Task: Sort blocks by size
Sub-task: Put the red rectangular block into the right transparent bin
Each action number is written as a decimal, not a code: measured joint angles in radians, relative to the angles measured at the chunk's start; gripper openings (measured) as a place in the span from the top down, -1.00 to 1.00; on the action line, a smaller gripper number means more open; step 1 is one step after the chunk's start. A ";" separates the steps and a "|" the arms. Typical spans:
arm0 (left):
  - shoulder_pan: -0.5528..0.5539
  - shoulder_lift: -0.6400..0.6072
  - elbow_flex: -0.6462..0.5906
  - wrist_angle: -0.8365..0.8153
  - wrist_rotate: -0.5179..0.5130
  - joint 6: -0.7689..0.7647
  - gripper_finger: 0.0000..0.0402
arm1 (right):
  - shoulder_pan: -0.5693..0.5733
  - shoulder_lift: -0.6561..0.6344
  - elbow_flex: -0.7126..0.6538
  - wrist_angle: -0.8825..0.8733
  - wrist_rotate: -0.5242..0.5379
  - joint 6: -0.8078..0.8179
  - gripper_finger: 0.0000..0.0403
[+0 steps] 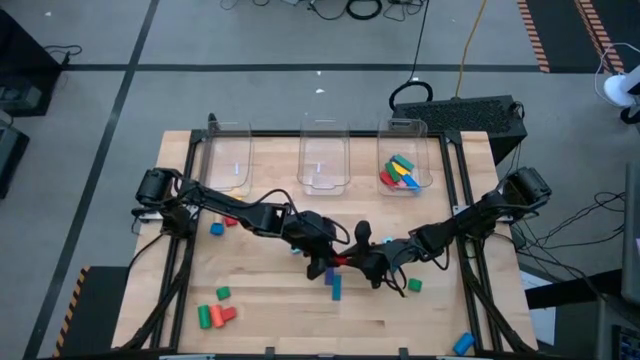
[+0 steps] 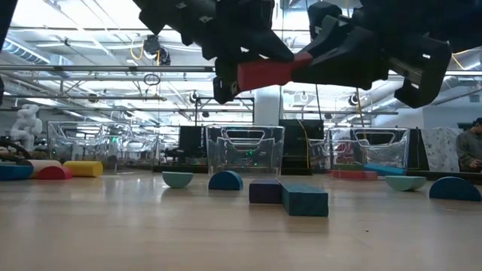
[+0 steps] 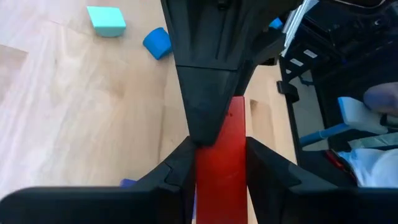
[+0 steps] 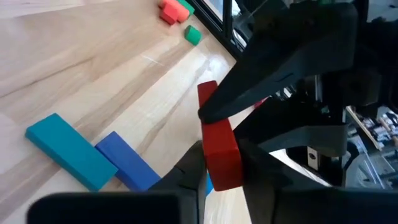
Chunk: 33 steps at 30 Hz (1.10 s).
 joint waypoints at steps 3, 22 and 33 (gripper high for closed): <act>0.002 0.000 0.000 0.000 -0.002 0.001 0.36 | 0.000 0.000 0.000 0.001 -0.001 0.005 0.79; 0.036 -0.162 0.001 -0.319 -0.316 0.077 0.15 | -0.025 -0.296 0.000 -0.429 0.572 0.428 0.80; -0.037 -0.148 0.000 -0.331 -0.401 0.145 0.15 | -0.371 -0.597 0.000 -0.880 0.416 0.903 0.79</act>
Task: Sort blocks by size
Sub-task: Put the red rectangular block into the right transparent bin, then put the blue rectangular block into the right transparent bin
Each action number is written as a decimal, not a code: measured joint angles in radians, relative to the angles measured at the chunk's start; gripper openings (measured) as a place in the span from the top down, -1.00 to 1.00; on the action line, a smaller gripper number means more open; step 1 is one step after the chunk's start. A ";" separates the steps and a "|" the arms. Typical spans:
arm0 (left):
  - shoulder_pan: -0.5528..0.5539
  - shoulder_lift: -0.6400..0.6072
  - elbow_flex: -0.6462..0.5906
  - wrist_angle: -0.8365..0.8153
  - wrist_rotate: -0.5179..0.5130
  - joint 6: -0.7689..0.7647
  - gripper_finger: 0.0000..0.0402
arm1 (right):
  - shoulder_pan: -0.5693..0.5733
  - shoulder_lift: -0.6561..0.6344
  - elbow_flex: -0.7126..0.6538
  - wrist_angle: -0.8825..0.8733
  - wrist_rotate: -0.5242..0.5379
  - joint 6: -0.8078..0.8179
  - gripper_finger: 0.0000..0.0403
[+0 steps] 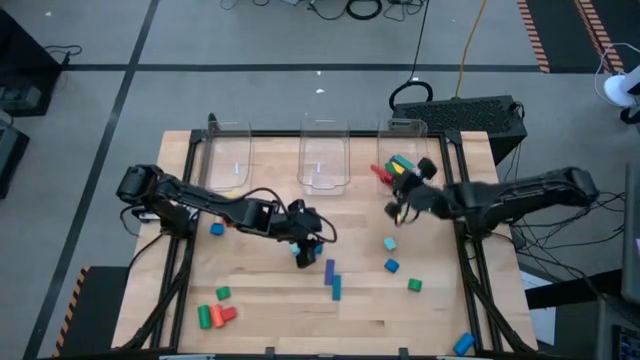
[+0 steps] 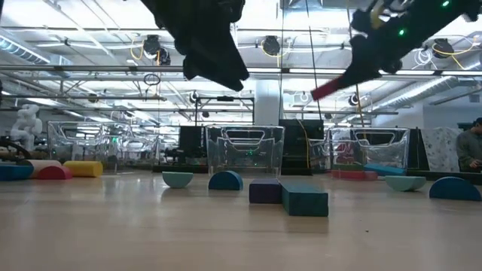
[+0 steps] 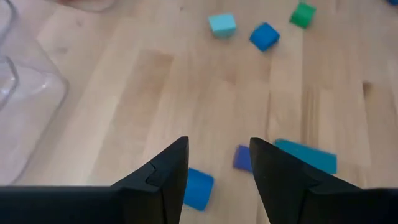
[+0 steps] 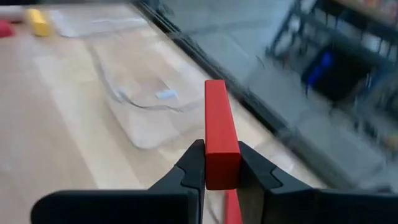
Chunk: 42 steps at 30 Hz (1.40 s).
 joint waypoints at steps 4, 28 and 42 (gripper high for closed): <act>-0.012 0.017 0.000 0.003 -0.001 0.018 0.15 | -0.171 -0.023 0.000 -0.052 -0.112 0.016 0.79; -0.054 0.211 0.000 0.012 -0.005 0.124 0.15 | -0.606 0.172 0.000 -0.110 -0.531 -0.023 0.33; -0.125 0.211 0.000 0.121 0.010 0.386 0.15 | -0.451 -0.070 0.000 -0.110 -0.654 0.070 0.14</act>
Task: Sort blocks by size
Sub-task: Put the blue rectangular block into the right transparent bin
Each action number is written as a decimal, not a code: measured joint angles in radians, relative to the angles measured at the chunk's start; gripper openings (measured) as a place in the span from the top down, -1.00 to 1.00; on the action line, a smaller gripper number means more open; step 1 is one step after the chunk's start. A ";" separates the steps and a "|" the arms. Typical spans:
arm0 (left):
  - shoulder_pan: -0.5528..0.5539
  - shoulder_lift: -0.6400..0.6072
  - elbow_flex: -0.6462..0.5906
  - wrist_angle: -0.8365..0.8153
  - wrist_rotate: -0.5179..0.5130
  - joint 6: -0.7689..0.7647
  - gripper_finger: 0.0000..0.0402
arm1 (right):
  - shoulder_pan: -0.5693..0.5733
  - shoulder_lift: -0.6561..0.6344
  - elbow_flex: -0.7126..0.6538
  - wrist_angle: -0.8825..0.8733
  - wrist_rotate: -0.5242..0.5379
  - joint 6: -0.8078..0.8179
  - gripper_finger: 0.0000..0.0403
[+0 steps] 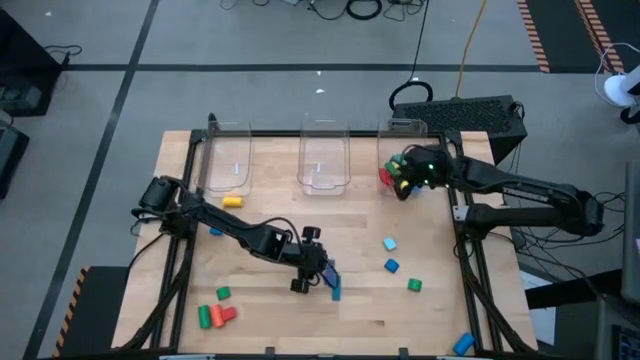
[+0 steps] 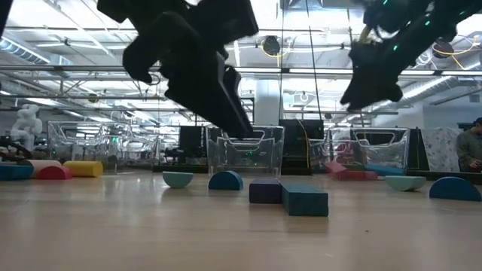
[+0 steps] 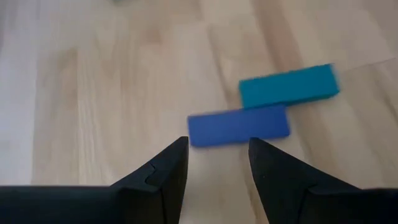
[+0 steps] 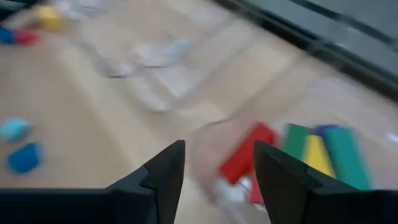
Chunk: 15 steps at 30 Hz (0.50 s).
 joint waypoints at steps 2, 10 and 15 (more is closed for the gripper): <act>-0.009 0.010 0.000 0.037 -0.008 0.085 0.15 | 0.050 -0.029 0.000 -0.003 -0.012 0.017 0.15; -0.013 0.041 0.002 0.020 -0.014 0.614 0.15 | 0.241 -0.053 0.000 -0.013 -0.009 0.080 0.15; 0.029 0.101 0.099 -0.115 0.034 0.680 0.15 | 0.321 -0.042 0.000 -0.013 -0.004 0.105 0.15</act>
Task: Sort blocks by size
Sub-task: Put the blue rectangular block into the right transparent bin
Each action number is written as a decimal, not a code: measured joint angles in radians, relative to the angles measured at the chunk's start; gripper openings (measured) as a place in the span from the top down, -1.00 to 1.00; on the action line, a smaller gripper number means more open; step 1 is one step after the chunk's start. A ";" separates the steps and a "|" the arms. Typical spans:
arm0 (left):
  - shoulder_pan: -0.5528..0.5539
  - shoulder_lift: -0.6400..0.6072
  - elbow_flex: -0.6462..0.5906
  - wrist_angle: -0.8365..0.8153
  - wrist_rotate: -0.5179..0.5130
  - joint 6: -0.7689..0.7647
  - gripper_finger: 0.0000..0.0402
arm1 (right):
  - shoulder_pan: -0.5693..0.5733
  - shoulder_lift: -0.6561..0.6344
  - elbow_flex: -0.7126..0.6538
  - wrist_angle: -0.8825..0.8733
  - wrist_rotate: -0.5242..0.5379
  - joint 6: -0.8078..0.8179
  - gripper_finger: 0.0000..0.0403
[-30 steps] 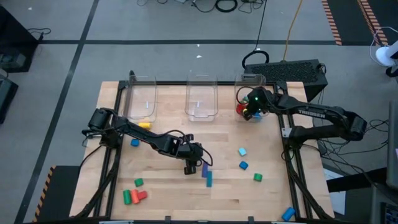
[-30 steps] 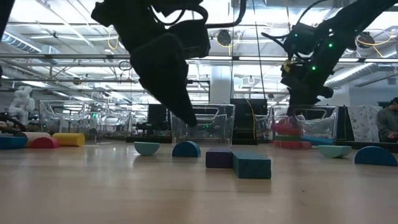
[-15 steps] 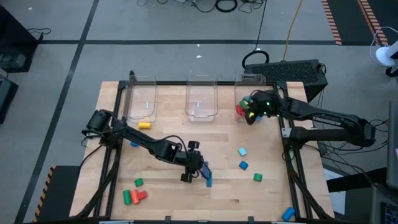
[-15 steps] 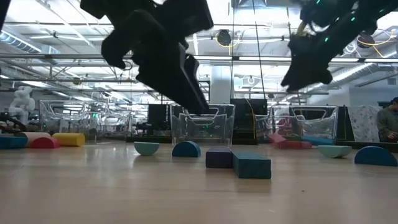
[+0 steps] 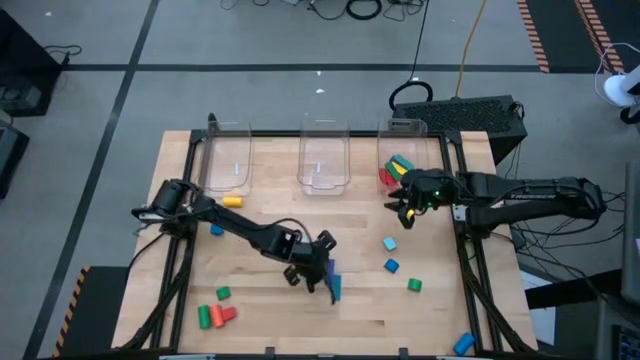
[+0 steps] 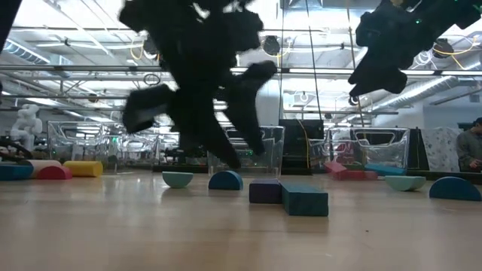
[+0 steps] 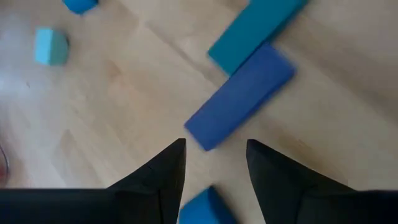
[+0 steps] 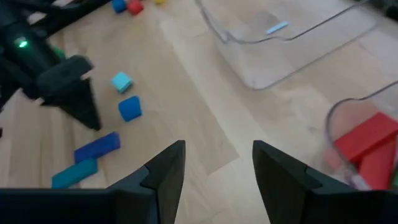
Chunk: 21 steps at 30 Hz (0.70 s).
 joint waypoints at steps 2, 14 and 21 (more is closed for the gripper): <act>0.006 0.027 0.044 -0.045 0.003 0.058 0.15 | 0.019 0.007 0.000 0.003 0.004 0.000 0.15; 0.035 0.149 0.247 -0.228 0.096 0.217 0.15 | 0.039 0.040 -0.001 -0.020 0.003 -0.001 0.15; 0.037 0.186 0.254 -0.283 0.139 0.210 0.15 | 0.039 0.043 0.000 -0.018 0.004 -0.008 0.15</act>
